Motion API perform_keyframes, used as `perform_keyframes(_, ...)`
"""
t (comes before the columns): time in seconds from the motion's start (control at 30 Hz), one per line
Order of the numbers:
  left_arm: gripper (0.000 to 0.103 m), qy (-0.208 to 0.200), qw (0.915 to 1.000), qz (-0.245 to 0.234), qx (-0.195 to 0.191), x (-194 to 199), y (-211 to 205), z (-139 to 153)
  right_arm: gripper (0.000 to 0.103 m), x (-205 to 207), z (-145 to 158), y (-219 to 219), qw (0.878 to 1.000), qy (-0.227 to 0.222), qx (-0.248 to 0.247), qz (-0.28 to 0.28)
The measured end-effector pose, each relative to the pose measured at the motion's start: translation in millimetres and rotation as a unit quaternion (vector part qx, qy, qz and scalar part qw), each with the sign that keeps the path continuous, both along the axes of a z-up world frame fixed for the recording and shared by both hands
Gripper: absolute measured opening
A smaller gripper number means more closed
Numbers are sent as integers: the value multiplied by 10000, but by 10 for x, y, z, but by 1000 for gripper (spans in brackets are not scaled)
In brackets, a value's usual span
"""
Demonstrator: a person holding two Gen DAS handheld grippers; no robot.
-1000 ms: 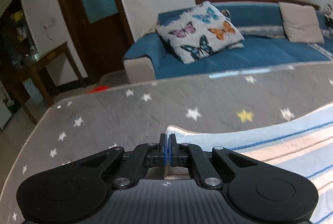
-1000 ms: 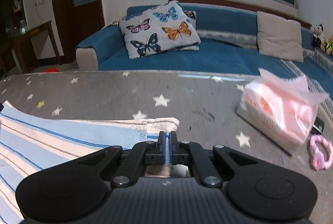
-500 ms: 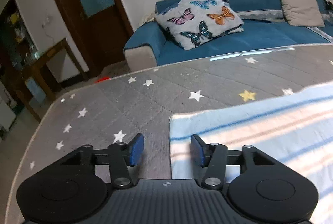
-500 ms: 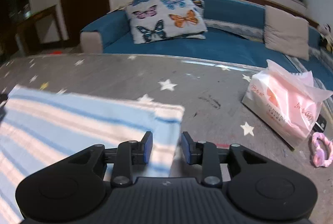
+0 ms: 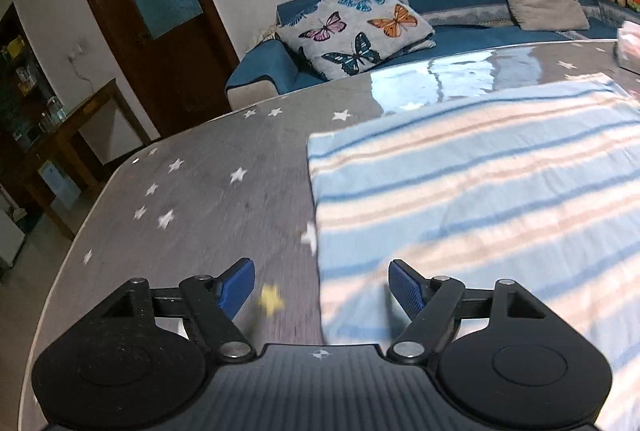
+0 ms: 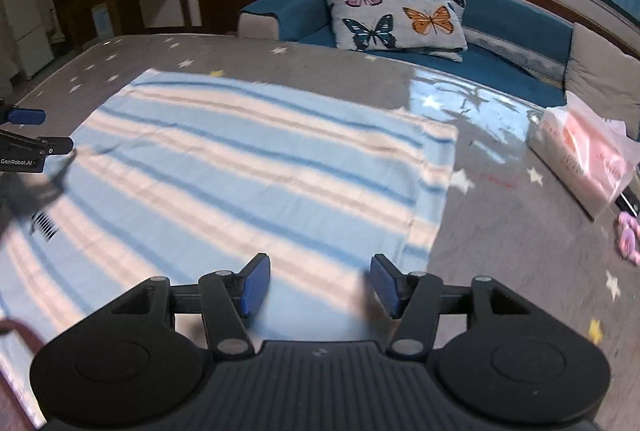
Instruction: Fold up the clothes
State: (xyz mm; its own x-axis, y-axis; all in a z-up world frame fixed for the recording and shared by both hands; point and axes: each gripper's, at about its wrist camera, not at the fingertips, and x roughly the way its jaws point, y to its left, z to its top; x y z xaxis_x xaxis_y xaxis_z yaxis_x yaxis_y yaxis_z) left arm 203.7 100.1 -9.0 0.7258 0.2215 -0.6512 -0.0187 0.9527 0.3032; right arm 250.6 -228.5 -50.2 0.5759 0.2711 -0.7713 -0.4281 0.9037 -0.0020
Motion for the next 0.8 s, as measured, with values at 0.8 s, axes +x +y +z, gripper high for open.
perform_keyframes(0.8,99,-565,9951,789,-197,-1354,351,-89,90,-1567,-134,-80,9989,-440,-103,158)
